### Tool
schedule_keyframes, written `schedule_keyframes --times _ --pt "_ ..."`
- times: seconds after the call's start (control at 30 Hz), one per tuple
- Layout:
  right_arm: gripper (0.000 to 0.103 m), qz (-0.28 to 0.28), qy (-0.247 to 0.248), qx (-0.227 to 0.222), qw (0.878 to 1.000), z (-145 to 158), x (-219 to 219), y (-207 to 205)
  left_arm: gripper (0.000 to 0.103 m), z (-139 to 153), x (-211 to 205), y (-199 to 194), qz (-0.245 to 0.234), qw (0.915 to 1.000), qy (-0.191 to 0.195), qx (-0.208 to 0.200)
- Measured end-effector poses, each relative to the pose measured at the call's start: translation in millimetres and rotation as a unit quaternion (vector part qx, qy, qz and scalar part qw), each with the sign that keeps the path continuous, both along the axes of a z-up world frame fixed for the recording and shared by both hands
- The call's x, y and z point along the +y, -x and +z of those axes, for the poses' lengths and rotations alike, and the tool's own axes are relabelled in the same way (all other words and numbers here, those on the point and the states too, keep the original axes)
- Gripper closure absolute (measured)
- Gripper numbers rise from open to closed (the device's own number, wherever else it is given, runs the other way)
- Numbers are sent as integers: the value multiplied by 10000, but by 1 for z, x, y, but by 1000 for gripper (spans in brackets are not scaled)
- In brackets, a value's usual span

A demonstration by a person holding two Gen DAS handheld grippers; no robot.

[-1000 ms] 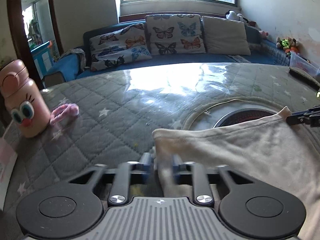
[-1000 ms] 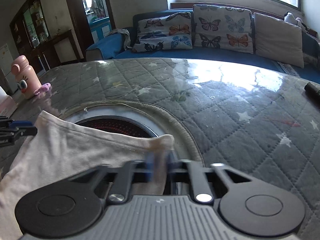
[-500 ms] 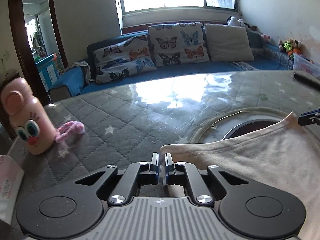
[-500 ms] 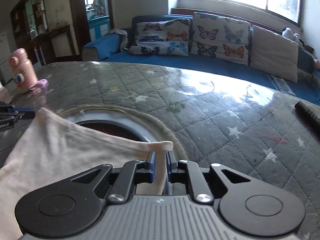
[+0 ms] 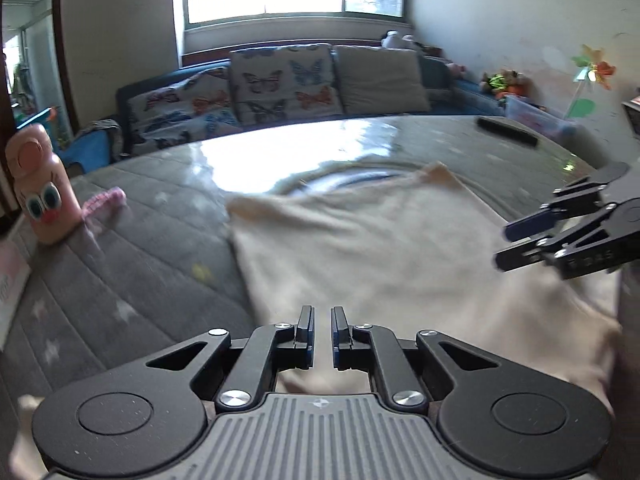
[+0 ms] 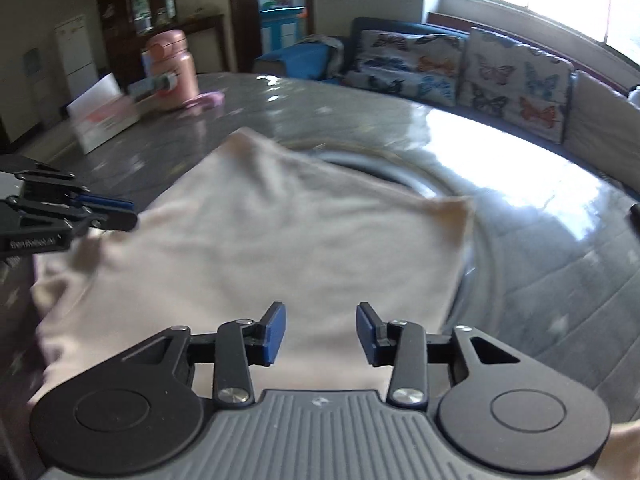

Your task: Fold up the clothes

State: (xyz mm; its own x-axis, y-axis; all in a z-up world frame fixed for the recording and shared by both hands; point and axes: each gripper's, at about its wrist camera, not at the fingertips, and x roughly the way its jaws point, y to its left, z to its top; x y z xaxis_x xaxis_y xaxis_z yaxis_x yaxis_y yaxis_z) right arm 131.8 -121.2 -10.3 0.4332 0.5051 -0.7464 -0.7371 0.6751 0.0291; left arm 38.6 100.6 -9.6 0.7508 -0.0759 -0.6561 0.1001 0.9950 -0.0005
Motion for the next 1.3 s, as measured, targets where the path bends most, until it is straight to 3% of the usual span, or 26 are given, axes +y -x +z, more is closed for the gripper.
schedule_keyframes --times 0.17,0.33,0.43,0.57,0.8,0.9,0.97,1.0,1.13,1.3 --pt "55 161 -15 -69 9998 -8 5 32 95 -14 1 17 101 9999 125 36" --pt "53 140 52 -124 9998 -12 8 40 94 -10 12 21 407 9974 573 -136" --pt "52 71 26 -104 9999 -11 5 39 94 -5 12 16 467 9969 554 -298" --pt "48 20 48 -94 9999 -14 5 37 94 -16 20 0 822 9956 441 -111" --pt "47 5 25 -78 10000 -15 3 37 93 -2 38 19 1068 9926 492 -299" --pt "47 3 17 -100 9999 -14 3 38 84 8 58 37 1462 9874 470 -380" --pt "47 62 -30 -113 9999 -12 5 41 68 12 73 51 1776 9827 320 -406" --pt "47 98 -44 -123 9999 -10 6 43 66 13 80 60 1928 9800 256 -411" --pt "47 472 -126 -172 9987 -1 23 59 51 14 111 91 2565 9657 103 -384" --pt "47 1072 -167 -224 9938 5 59 83 48 5 140 120 3138 9491 145 -248"
